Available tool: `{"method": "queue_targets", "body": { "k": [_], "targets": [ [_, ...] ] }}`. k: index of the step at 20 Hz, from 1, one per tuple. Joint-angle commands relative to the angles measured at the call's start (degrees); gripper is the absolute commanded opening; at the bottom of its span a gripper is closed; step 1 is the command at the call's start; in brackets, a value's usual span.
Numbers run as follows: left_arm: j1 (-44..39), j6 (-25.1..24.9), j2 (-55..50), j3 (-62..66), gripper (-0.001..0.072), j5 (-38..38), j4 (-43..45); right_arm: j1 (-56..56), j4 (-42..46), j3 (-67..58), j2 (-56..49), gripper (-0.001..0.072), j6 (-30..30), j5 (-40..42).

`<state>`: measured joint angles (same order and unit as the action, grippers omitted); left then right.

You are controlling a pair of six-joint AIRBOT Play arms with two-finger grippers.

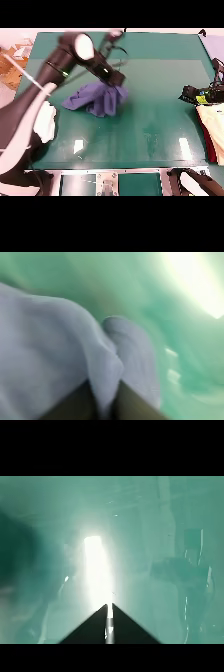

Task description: Fold the shirts.

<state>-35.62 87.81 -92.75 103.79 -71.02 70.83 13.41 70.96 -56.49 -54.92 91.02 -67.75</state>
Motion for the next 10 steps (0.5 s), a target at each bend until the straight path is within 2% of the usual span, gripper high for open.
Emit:
{"method": "queue_targets", "body": {
  "k": [1,3,4,5,7,10],
  "targets": [
    [-3.2,0.7,-2.6,-1.7,0.0701,0.3,-10.1,0.4,-0.1,-0.1,0.0,0.0234,-0.3,-0.4],
    [-1.4,0.7,-2.6,0.9,0.0715,-3.7,-10.1,0.2,-1.4,0.2,0.0,0.0326,-0.3,-1.1],
    [0.0,0.7,-2.6,2.4,0.0715,-6.4,-9.6,0.2,-4.4,1.1,0.0,0.0413,-0.6,-1.1],
    [1.9,0.7,-2.6,3.9,0.0715,-9.1,-9.4,-0.1,-7.6,2.6,0.0,0.0444,-2.8,-0.9],
    [5.8,0.7,-2.5,5.2,0.0714,-12.5,-9.3,-2.1,-13.9,7.5,-0.4,0.0451,-6.0,0.7],
    [9.7,0.1,-2.6,5.2,0.0714,-14.8,-7.7,-6.9,-15.1,15.3,-3.5,0.0451,-6.4,2.0]
  ]
}}
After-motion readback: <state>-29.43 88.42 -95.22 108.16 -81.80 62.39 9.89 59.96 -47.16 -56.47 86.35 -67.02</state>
